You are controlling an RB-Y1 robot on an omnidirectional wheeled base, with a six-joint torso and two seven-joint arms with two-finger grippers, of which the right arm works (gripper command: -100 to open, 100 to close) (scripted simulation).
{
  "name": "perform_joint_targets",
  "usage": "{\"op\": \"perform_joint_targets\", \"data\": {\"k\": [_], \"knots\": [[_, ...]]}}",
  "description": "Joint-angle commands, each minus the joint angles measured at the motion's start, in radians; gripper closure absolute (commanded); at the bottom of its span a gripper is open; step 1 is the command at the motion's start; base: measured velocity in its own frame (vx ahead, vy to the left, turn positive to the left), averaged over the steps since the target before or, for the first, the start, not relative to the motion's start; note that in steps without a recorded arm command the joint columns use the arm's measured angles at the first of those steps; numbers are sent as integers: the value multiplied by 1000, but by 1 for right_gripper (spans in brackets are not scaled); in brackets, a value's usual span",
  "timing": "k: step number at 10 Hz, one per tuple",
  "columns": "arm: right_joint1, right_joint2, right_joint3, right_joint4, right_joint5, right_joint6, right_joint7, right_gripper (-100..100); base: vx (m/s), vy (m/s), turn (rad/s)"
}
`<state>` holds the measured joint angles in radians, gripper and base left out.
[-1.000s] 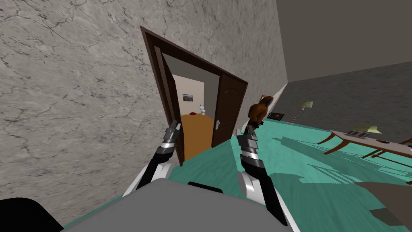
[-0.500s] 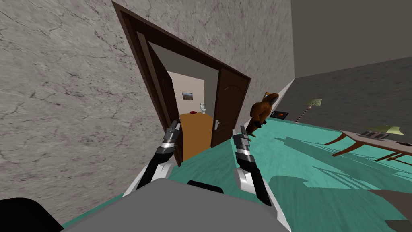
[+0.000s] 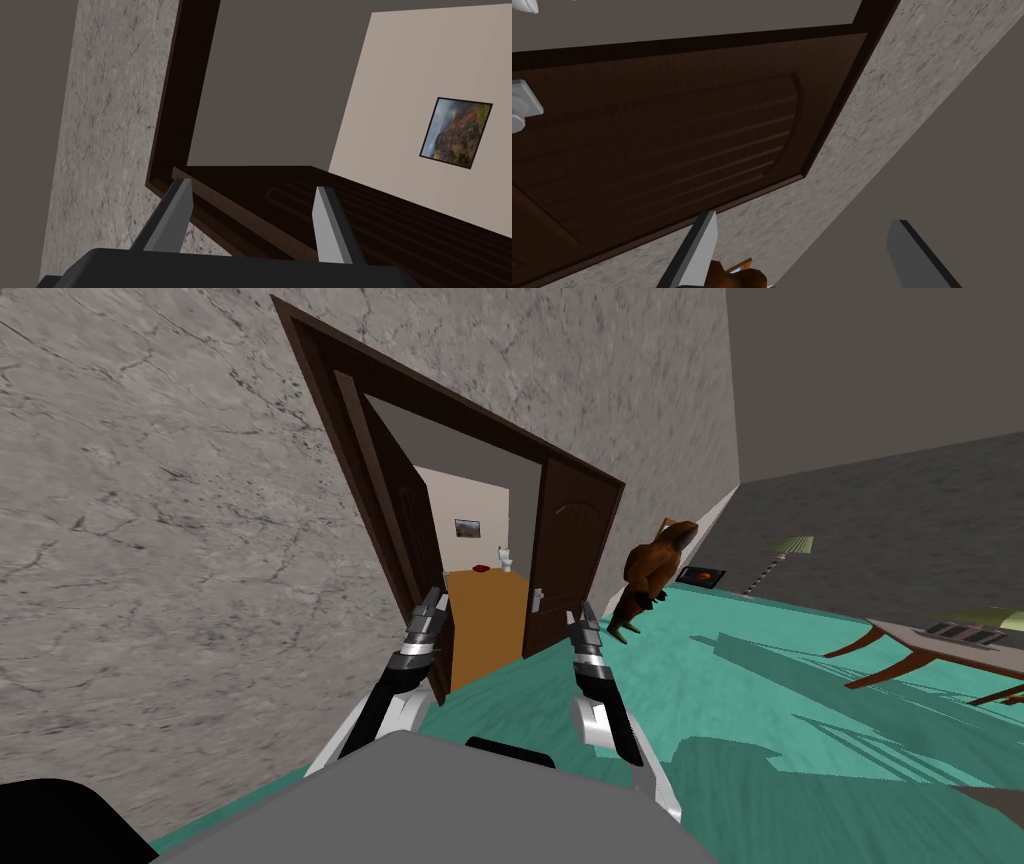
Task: Push the door open
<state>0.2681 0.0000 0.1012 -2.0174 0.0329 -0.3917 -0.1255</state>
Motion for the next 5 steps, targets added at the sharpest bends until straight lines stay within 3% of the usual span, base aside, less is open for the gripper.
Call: {"op": "perform_joint_targets", "data": {"k": [1,2,3,4,5], "knots": [[-18,-7,-3,38,-2,1,-5,-100,57,-60,21],[-41,-11,0,74,-2,-2,-6,-100,41,-64,24],[-41,-11,0,80,-2,-2,-6,-100,29,-53,17],[-66,-14,4,118,-1,-5,-8,-100,46,-59,28],[-66,-14,4,125,-1,-5,-8,-100,40,-48,26]]}}
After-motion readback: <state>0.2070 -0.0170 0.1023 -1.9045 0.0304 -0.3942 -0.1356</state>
